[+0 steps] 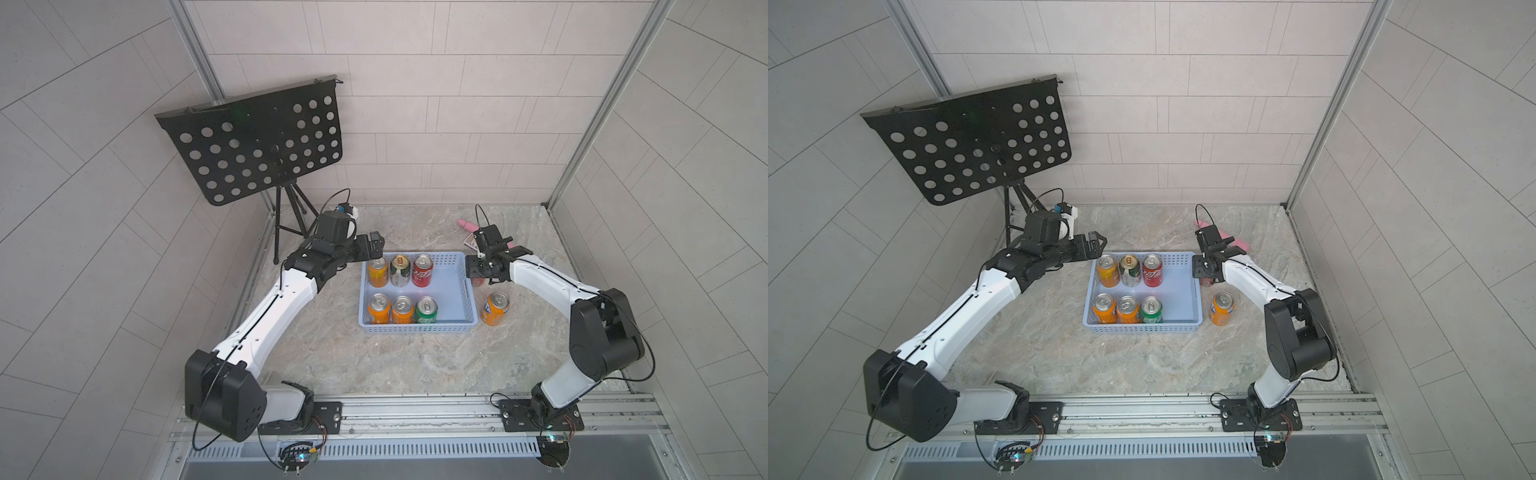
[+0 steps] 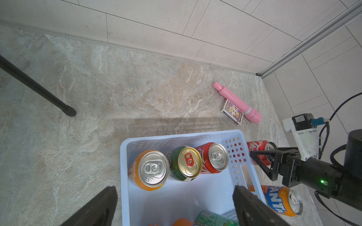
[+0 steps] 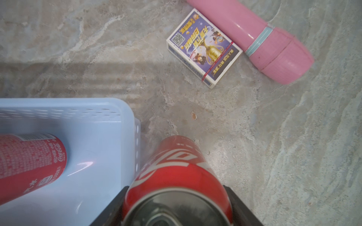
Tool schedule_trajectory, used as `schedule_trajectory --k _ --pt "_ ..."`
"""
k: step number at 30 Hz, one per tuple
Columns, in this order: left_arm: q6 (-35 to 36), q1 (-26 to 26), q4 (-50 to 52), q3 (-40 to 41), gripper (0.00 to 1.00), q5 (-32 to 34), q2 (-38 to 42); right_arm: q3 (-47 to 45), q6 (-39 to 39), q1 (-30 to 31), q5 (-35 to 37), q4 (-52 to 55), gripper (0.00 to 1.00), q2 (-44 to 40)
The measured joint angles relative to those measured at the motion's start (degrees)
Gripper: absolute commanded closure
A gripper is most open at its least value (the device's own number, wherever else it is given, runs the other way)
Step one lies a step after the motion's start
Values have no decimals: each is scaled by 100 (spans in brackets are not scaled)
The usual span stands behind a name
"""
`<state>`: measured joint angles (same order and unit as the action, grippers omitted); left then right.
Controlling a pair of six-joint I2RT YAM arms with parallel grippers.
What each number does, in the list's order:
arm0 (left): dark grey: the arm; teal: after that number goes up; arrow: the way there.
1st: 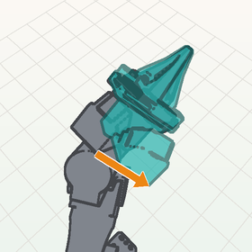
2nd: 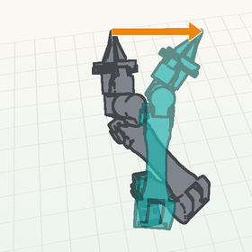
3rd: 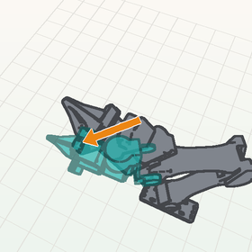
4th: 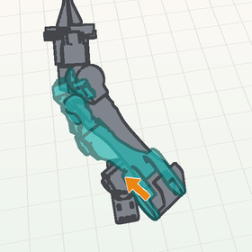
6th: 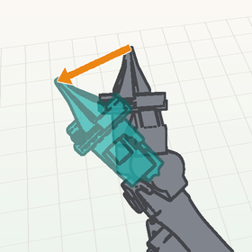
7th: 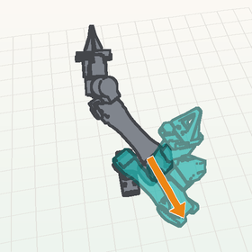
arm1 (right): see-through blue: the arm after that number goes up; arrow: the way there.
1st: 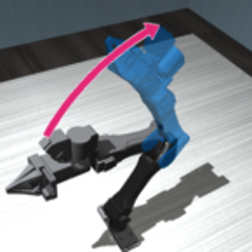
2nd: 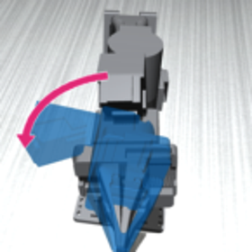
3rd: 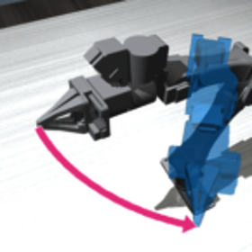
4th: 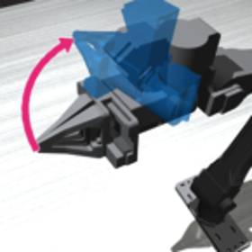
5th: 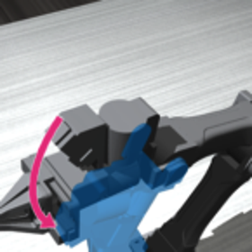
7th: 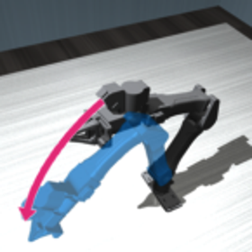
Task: Take out the drinks from the basket
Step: Place the drink at the center of the board, then adjust the drink at the center of the board.
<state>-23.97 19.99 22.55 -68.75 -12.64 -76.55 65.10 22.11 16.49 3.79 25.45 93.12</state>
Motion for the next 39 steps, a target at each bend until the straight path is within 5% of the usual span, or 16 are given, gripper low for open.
schedule_trajectory --k 8,24,39 --pt "0 0 0 0 0 -4 -2 -52 70 -11 -2 -125 26 -7" --pt "0 0 2 0 0 -46 -7 -7 85 37 -127 221 10 -107" --pt "0 0 9 0 0 -83 -20 57 260 -35 455 1165 5 -1342"
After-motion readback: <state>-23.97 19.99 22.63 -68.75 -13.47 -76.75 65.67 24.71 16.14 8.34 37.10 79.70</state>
